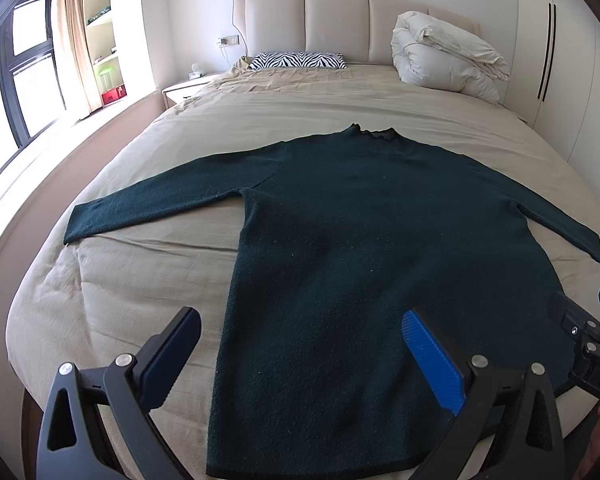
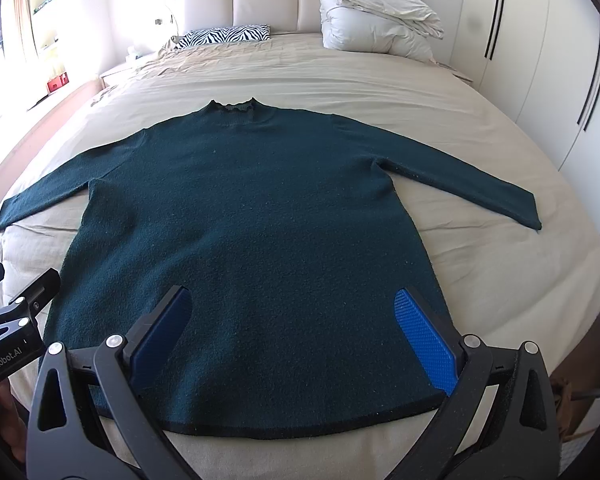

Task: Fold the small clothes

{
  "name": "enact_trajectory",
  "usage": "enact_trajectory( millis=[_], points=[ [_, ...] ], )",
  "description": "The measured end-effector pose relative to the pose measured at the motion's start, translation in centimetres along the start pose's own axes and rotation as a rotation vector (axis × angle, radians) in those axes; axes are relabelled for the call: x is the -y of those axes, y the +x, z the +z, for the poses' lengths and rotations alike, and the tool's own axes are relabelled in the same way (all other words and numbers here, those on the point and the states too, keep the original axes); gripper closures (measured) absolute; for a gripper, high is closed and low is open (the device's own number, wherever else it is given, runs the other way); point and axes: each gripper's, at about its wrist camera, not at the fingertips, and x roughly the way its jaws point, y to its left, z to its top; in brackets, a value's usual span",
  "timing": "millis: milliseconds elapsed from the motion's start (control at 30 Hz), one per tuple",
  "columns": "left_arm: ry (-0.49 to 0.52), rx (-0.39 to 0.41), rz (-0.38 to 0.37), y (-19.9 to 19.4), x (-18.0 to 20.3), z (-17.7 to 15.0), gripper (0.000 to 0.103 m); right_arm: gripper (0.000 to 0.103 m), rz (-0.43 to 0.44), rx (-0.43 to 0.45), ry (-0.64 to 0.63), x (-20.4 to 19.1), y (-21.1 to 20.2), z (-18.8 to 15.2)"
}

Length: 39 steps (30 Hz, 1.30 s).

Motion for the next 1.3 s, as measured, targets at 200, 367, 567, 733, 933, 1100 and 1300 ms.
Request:
enact_trajectory(
  millis=[200, 367, 567, 733, 933, 1100, 1300],
  points=[
    [-0.001, -0.001, 0.0, 0.02, 0.01, 0.02, 0.0, 0.0, -0.003, 0.001, -0.003, 0.1, -0.05, -0.05],
    [-0.001, -0.002, -0.001, 0.03, -0.08, -0.05, 0.0, 0.0, -0.003, 0.0, -0.004, 0.11, -0.05, -0.06],
    [-0.002, -0.003, -0.002, 0.04, -0.06, -0.03, 0.0, 0.0, -0.003, -0.002, -0.007, 0.03, 0.01, -0.08],
    [-0.002, -0.004, -0.002, 0.04, -0.07, -0.04, 0.0, 0.0, -0.003, -0.003, -0.007, 0.08, 0.02, -0.07],
    [-0.002, -0.004, -0.003, 0.06, -0.12, -0.12, 0.0, 0.0, -0.005, -0.003, -0.009, -0.06, 0.11, -0.12],
    [-0.002, -0.004, -0.002, 0.06, -0.13, -0.14, 0.0, 0.0, -0.005, -0.006, -0.009, -0.04, 0.28, -0.19],
    [-0.001, -0.006, -0.002, 0.02, -0.09, -0.24, 0.0, 0.0, -0.006, -0.007, -0.01, -0.13, 0.38, -0.24]
  ],
)
